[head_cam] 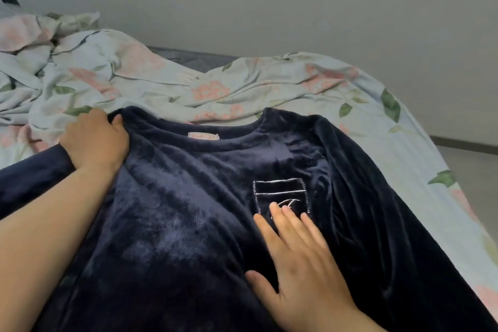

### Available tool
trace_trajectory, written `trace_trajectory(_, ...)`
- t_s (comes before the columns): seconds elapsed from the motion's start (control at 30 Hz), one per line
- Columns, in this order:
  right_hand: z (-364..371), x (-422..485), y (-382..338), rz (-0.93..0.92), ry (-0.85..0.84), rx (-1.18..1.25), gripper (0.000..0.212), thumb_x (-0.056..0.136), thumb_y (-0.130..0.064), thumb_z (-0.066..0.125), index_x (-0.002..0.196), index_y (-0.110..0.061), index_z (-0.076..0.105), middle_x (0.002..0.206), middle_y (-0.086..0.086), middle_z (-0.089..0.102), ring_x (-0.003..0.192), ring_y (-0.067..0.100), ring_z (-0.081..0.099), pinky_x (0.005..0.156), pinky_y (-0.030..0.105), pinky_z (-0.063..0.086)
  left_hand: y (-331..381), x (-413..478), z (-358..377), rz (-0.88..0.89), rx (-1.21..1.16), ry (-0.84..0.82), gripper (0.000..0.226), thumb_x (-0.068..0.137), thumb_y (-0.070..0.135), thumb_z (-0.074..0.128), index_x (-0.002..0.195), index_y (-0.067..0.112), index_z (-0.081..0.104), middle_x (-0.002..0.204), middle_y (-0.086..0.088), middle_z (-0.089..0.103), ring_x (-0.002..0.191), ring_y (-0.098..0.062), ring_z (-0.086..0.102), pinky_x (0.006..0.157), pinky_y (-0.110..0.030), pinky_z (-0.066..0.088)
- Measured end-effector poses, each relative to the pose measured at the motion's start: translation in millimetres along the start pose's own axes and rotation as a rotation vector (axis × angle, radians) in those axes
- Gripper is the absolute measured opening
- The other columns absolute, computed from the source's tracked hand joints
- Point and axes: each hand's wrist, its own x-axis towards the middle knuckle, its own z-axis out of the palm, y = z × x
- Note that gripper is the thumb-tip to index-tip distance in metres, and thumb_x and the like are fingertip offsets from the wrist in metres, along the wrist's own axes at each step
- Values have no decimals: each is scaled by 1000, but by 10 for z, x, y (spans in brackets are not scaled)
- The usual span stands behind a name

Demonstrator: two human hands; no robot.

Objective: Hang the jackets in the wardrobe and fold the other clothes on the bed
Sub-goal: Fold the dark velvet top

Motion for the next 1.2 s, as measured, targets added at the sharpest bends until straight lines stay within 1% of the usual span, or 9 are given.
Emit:
trace_trajectory(0.17, 94, -11, 26, 7, -14, 35, 74, 89, -64, 38, 146, -17, 48, 151, 11, 44, 141, 26, 40, 111, 42, 21, 133, -174, -235, -13, -71, -49, 43, 98, 35, 47, 111, -5, 49, 114, -32, 52, 95, -51, 54, 81, -58, 44)
trace_trajectory(0.3, 95, -11, 33, 11, -4, 155, 75, 91, -61, 35, 151, -17, 38, 159, 7, 31, 150, 20, 21, 119, 37, 6, 507, -613, -780, -57, -426, -267, 54, 94, 48, 47, 119, 1, 52, 123, -25, 53, 106, -45, 55, 90, -51, 45)
trace_trajectory(0.43, 117, -41, 74, 57, 24, 331, 70, 94, -54, 31, 153, -16, 32, 162, 1, 24, 151, 19, 15, 122, 34, 1, 732, -1805, -1373, 295, -424, -525, 42, 92, 31, 55, 128, 12, 56, 140, -12, 53, 133, -29, 46, 111, -43, 36)
trace_trajectory(0.57, 133, -46, 90, 168, -14, 459, 55, 101, -39, 33, 153, -20, 28, 161, -5, 19, 150, 14, 12, 123, 34, 11, 560, -2817, -1654, 453, -107, -443, 57, 89, 35, 46, 133, 1, 57, 141, -20, 52, 133, -37, 48, 117, -44, 26)
trace_trajectory(0.67, 116, -41, 82, 186, -4, 459, 49, 103, -35, 33, 150, -19, 34, 158, -6, 23, 148, 14, 17, 122, 34, 16, 511, -3013, -1646, 429, -75, -458, 71, 83, 44, 39, 138, 0, 52, 146, -21, 45, 139, -33, 37, 118, -41, 11)
trace_trajectory(0.9, -225, -276, 65, 170, -54, 553, 47, 103, -35, 39, 148, -23, 34, 153, -14, 26, 141, 10, 30, 118, 32, 29, 489, -3033, -1535, 447, -67, -447, 75, 84, 45, 37, 144, 1, 44, 152, -19, 36, 142, -31, 33, 120, -42, 8)
trace_trajectory(1.03, -506, -896, 460, 94, 21, 153, 47, 95, -37, 49, 140, -23, 49, 154, 0, 34, 147, 23, 25, 122, 36, 1, 504, -3064, -1495, 435, -59, -406, 75, 84, 46, 36, 144, 0, 43, 153, -18, 36, 143, -31, 32, 121, -40, 4)
trace_trajectory(1.13, -676, -1402, 814, 373, -133, -93, 78, 89, -54, 51, 155, -31, 15, 163, 11, 5, 151, 34, -1, 120, 49, -11, 517, -3070, -1484, 433, -48, -402, 77, 83, 47, 35, 142, -1, 46, 151, -21, 39, 142, -34, 35, 121, -39, 3)
trace_trajectory(1.2, -777, -1674, 1019, 648, -203, 99, 84, 87, -53, 57, 155, -33, 10, 158, 11, 14, 147, 30, 15, 121, 40, 16, 520, -3077, -1478, 430, -34, -392, 77, 83, 47, 34, 141, -2, 47, 150, -22, 41, 141, -36, 36, 121, -38, 1)
